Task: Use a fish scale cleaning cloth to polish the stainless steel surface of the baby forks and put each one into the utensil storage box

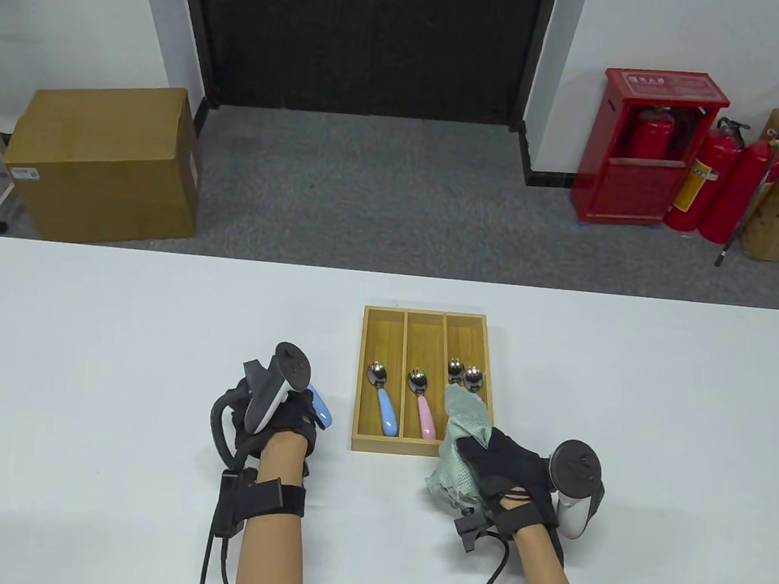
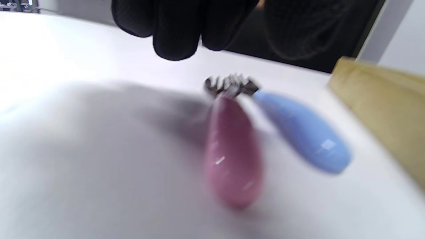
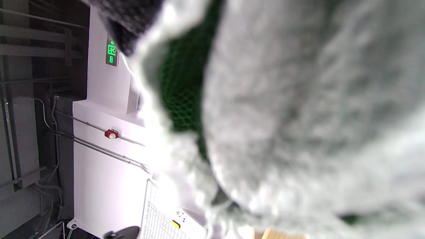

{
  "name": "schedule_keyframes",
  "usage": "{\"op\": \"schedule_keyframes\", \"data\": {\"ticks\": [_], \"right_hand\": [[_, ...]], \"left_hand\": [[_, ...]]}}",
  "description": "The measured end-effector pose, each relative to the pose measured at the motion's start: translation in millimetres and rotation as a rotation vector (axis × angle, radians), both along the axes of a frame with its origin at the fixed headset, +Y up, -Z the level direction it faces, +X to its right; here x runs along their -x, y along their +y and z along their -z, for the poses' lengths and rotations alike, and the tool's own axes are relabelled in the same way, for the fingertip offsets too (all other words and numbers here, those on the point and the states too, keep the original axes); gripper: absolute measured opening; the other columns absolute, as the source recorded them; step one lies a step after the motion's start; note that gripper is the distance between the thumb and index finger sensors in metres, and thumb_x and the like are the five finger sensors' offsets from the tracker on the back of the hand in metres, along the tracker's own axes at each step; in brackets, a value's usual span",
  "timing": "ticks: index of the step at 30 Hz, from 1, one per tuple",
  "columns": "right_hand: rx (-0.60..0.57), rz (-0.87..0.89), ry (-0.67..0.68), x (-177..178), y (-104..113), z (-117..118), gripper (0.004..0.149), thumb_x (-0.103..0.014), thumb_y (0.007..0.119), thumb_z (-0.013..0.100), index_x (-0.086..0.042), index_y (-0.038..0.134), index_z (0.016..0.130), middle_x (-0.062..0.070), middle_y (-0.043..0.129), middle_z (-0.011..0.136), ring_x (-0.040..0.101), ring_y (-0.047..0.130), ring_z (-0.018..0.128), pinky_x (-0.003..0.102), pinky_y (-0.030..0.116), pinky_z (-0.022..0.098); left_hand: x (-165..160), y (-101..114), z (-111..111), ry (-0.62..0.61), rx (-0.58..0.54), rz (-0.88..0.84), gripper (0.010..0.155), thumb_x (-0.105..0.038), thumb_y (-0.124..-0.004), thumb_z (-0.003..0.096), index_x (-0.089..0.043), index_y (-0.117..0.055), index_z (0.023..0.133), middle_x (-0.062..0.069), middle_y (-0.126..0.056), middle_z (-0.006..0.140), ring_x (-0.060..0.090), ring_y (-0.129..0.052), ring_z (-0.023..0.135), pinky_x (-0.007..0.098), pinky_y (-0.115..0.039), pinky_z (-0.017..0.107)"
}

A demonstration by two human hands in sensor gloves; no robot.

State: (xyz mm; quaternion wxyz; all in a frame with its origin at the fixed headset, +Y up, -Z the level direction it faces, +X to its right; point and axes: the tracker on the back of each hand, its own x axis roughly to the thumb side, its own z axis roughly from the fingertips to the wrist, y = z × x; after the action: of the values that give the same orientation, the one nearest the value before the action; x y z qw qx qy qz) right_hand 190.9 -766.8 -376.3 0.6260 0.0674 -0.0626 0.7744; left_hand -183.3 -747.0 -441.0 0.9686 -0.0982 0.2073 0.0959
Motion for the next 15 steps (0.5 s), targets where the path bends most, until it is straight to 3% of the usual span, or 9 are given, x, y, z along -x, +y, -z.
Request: {"op": "schedule_keyframes", "data": {"ticks": [3, 6, 10, 13, 15], "right_hand": [[0.002, -0.008, 0.008, 1.5, -0.9, 1.2, 0.044, -0.029, 0.088, 0.035, -0.002, 0.091, 0.07, 0.023, 0.104, 0.048, 0.029, 0.105, 0.018, 0.054, 0.084, 0.023], [0.005, -0.01, 0.024, 2.8, -1.6, 1.4, 0.044, -0.029, 0.088, 0.036, -0.003, 0.091, 0.07, 0.023, 0.104, 0.048, 0.029, 0.105, 0.018, 0.054, 0.084, 0.023], [0.007, 0.012, 0.055, 5.3, -1.4, 1.4, 0.044, -0.03, 0.088, 0.036, -0.003, 0.09, 0.071, 0.023, 0.103, 0.05, 0.029, 0.105, 0.02, 0.054, 0.084, 0.024], [0.007, 0.044, 0.068, 6.7, -1.1, 1.1, 0.044, -0.03, 0.087, 0.037, -0.004, 0.089, 0.073, 0.023, 0.102, 0.052, 0.03, 0.105, 0.022, 0.055, 0.084, 0.026], [0.012, 0.078, 0.079, 7.9, -1.5, 1.5, 0.045, -0.03, 0.086, 0.038, -0.005, 0.088, 0.075, 0.023, 0.101, 0.055, 0.031, 0.105, 0.025, 0.056, 0.083, 0.028]], "left_hand": [[-0.1, -13.4, 1.3, 0.038, 0.075, -0.024, 0.072, -0.06, -0.083, 0.0457, -0.014, -0.072, 0.1, 0.014, -0.076, 0.104, 0.044, -0.064, 0.101, 0.065, -0.049, 0.069], [-5.1, -18.2, 2.0, 0.036, 0.095, 0.031, 0.065, -0.057, -0.084, 0.0462, -0.01, -0.08, 0.091, 0.014, -0.071, 0.105, 0.044, -0.061, 0.102, 0.064, -0.049, 0.07], [-4.4, -23.4, -2.0, 0.022, 0.05, 0.026, 0.055, -0.05, -0.087, 0.0463, -0.006, -0.087, 0.079, 0.013, -0.07, 0.103, 0.043, -0.062, 0.101, 0.064, -0.053, 0.069], [4.3, -24.6, -13.8, 0.017, -0.035, -0.028, 0.052, -0.045, -0.084, 0.0477, -0.004, -0.085, 0.079, 0.012, -0.07, 0.102, 0.043, -0.063, 0.101, 0.064, -0.053, 0.068], [14.3, -20.6, -27.6, 0.01, -0.102, -0.151, 0.051, -0.044, -0.082, 0.0482, -0.006, -0.081, 0.081, 0.011, -0.068, 0.104, 0.042, -0.062, 0.101, 0.064, -0.053, 0.068]]}}
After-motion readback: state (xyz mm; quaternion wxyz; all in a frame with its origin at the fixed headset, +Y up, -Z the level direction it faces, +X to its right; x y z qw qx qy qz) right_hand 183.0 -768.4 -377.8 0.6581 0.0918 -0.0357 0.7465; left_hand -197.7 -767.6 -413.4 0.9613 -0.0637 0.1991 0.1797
